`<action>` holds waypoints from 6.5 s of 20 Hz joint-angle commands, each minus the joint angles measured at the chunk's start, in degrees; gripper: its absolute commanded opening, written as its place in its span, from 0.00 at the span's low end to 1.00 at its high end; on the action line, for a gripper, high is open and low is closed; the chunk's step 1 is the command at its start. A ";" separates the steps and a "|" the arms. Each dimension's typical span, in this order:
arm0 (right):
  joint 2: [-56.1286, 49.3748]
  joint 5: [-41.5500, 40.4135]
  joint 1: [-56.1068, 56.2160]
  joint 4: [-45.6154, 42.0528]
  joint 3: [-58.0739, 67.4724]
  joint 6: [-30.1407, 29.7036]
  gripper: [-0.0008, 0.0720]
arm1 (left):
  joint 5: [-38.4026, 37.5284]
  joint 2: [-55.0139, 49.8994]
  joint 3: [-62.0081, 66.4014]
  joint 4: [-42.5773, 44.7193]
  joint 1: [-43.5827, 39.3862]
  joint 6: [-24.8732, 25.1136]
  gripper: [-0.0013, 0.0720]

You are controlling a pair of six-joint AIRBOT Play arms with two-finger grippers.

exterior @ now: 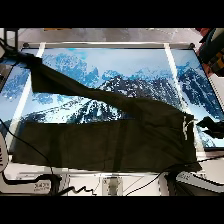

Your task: Fold the clothes and pants, and hang the long-sleeved shirts on hangers.

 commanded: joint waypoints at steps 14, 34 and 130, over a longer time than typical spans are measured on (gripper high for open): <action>-20.57 1.53 1.75 12.81 11.08 -8.96 0.95 | -2.47 -1.07 -9.38 2.69 2.49 -2.19 0.04; -12.57 -6.62 9.03 26.80 16.76 -27.82 0.07 | 22.01 4.35 -8.00 3.76 3.93 -2.19 0.04; -10.34 16.39 -13.42 7.15 -1.42 -11.78 0.07 | -26.58 15.45 -50.23 -0.13 50.64 -5.60 0.65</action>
